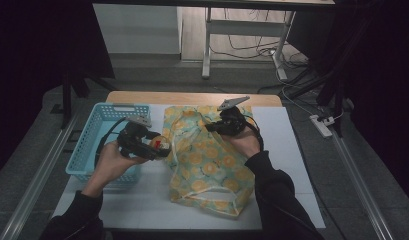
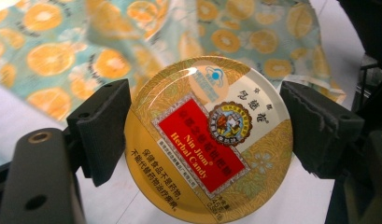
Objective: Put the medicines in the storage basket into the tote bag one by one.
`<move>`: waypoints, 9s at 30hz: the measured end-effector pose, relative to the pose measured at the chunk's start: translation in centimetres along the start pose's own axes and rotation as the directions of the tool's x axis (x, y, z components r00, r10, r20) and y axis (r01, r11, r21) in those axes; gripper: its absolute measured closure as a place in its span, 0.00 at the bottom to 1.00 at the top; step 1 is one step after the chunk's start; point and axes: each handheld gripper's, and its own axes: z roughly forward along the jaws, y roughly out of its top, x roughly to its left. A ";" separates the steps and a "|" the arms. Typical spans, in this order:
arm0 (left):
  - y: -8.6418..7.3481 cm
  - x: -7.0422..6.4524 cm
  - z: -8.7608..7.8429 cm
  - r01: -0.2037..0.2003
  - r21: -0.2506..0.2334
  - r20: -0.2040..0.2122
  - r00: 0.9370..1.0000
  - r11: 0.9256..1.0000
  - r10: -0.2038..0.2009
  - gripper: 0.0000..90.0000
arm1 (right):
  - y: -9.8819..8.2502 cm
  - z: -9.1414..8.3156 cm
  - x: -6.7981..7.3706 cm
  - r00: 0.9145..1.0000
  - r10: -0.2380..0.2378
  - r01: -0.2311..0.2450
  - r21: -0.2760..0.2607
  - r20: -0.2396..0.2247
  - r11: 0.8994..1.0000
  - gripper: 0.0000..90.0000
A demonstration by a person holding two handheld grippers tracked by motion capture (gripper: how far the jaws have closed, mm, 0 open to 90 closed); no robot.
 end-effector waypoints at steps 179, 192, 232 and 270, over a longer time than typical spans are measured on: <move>-8.8 10.1 -1.3 0.290 0.000 -0.353 0.895 0.957 -0.271 0.01 | -1.7 1.2 -1.3 0.999 0.029 -0.030 0.014 0.045 0.999 1.00; -9.2 11.7 0.9 0.373 0.144 -0.407 0.867 0.917 -0.288 0.00 | -1.8 1.2 -1.3 0.999 0.030 -0.030 0.014 0.040 0.999 1.00; -9.6 11.9 2.2 0.439 0.275 -0.406 0.860 0.855 -0.311 0.80 | -1.8 1.3 -1.1 0.999 0.028 -0.029 0.015 0.041 0.999 1.00; -7.0 10.5 -2.4 0.359 0.070 -0.307 0.896 0.931 -0.322 0.81 | -1.5 0.7 -1.1 0.999 0.029 -0.029 -0.010 0.036 1.000 1.00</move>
